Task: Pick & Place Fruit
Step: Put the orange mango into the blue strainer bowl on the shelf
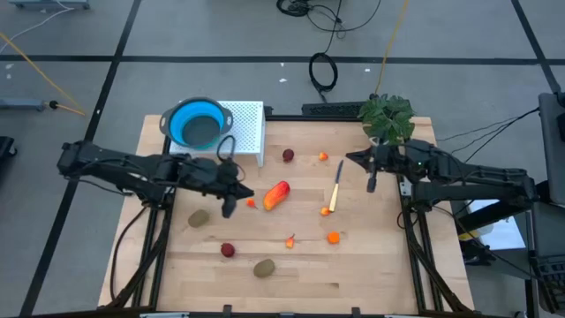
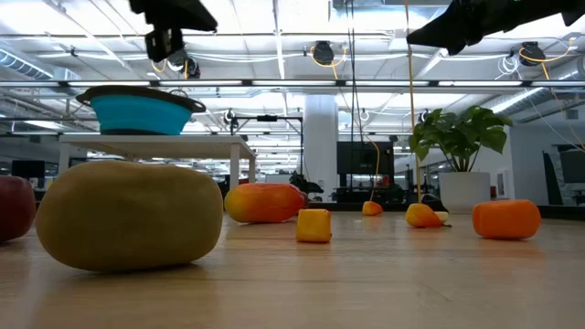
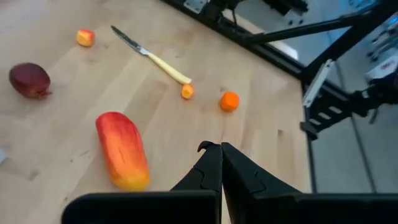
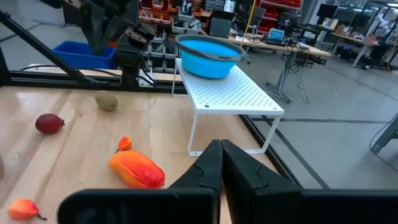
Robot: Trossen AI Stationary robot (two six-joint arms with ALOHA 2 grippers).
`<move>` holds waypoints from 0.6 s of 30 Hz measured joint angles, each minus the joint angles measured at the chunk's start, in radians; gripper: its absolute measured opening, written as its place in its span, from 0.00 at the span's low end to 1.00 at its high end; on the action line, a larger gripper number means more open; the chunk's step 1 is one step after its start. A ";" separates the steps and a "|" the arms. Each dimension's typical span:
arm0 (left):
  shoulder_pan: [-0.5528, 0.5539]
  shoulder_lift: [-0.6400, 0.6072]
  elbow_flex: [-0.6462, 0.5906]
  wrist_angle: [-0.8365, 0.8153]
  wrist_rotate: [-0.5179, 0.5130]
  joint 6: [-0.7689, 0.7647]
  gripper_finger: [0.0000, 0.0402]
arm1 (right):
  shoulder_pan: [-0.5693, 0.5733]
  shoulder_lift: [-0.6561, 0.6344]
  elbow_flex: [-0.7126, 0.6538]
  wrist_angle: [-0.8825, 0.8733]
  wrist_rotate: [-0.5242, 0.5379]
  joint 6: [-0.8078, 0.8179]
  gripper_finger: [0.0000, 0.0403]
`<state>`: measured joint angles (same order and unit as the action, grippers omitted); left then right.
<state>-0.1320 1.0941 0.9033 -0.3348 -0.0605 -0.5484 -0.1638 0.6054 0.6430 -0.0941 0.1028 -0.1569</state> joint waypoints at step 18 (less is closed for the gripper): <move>-0.026 0.558 0.629 -0.428 -0.167 -0.081 0.00 | 0.005 -0.244 0.000 -0.160 -0.141 -0.016 0.00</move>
<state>-0.1577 1.6521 1.5321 -0.7625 -0.2274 -0.6297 -0.1589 0.3616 0.6430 -0.2538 -0.0384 -0.1727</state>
